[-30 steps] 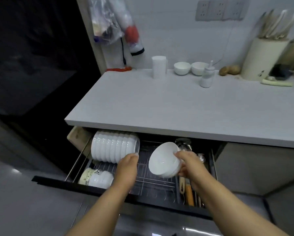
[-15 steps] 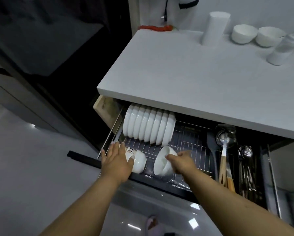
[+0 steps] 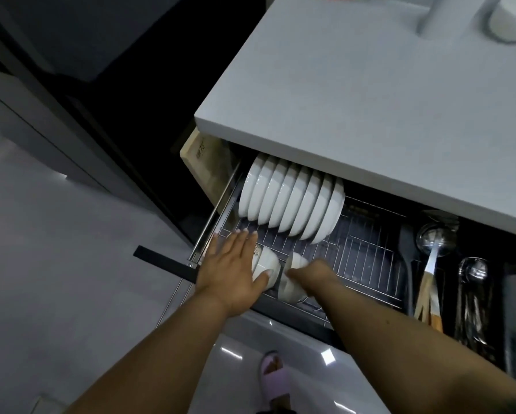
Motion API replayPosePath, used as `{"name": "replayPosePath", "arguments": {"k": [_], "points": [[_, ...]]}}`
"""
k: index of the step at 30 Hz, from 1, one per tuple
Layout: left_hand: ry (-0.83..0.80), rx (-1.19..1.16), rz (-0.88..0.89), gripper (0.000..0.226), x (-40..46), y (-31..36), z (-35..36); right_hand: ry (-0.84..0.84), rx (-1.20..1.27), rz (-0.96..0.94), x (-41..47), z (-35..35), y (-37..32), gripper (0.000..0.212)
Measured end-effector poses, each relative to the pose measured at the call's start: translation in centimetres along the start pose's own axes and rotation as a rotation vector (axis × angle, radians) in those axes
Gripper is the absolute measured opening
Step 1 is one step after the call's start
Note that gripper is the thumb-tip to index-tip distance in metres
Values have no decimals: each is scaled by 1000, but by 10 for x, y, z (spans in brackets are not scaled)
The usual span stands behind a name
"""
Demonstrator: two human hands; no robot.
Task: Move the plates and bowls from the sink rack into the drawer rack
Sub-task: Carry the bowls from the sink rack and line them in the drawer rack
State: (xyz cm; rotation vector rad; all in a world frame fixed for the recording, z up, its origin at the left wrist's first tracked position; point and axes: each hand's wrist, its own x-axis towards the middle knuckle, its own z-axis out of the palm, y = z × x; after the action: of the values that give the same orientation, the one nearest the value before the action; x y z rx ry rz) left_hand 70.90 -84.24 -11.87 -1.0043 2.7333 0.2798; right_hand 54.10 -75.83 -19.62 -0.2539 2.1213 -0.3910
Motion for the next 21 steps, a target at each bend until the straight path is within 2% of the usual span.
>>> {"name": "replayPosePath", "arguments": {"k": [8, 17, 21], "points": [[25, -8, 10, 80, 1, -3, 4, -12, -80, 6, 15, 18, -2, 68], [12, -45, 0, 86, 0, -3, 3, -71, -6, -25, 26, 33, 2, 75], [-2, -24, -2, 86, 1, -4, 6, -102, -61, -62, 29, 34, 3, 70]]}}
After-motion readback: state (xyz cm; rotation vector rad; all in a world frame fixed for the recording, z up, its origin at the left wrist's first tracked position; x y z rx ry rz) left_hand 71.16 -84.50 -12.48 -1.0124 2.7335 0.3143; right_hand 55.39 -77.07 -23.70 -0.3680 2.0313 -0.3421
